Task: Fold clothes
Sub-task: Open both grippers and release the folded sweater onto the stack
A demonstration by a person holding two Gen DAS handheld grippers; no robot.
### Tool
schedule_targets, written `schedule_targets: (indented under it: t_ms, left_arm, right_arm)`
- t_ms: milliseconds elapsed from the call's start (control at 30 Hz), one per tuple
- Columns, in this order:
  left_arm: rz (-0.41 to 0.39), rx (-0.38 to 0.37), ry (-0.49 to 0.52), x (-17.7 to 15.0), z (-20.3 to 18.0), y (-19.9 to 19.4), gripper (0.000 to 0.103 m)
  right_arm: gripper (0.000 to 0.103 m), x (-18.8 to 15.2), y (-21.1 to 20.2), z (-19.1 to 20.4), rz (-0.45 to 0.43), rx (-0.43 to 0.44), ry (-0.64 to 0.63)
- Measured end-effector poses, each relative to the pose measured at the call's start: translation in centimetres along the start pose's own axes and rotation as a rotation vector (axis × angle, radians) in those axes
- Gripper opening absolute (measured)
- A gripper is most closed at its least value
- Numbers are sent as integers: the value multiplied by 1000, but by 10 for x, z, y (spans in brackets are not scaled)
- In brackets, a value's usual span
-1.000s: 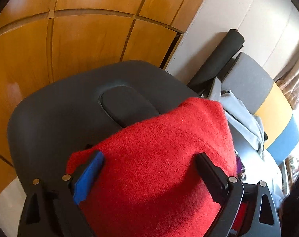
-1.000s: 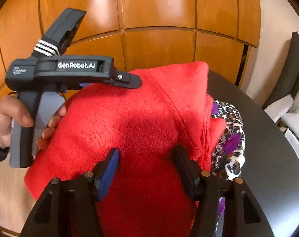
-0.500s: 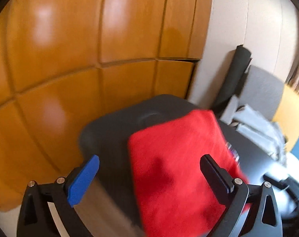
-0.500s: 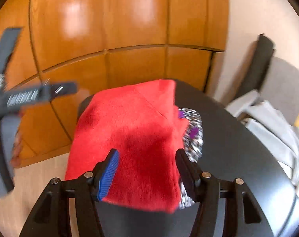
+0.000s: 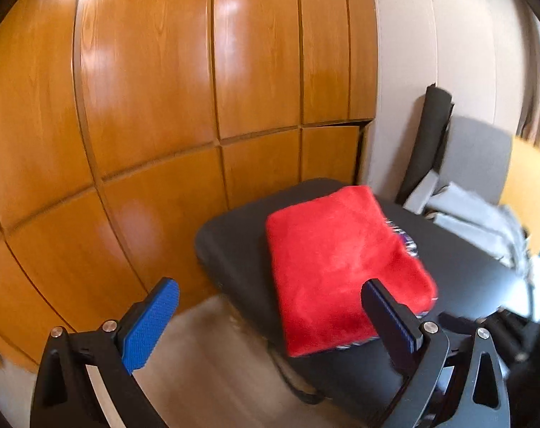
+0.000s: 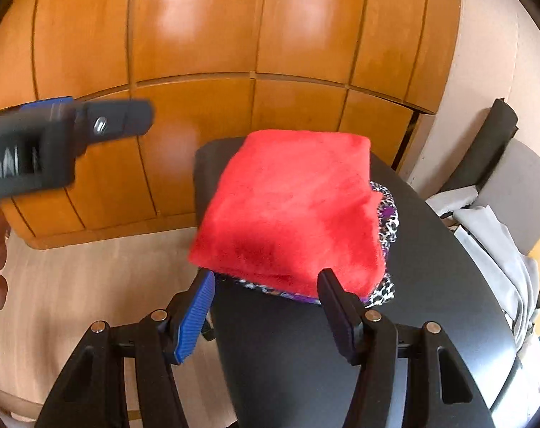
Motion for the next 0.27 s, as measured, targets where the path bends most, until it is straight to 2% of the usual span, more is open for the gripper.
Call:
schedule_targets:
  t_ms: [267]
  left_arm:
    - [26, -38, 1, -11, -14, 2, 102]
  right_arm:
    - [61, -2, -7, -3, -3, 4, 5]
Point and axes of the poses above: each gripper's, at about its wrist camera, not at the fingertips, and y roughly the way its jaws point, z to its left, x to its top, the point moved 10 cm from there along y, roughly the way its jaws point, and after that the axes turned 8 degrees about x, right-handed, at the moved point
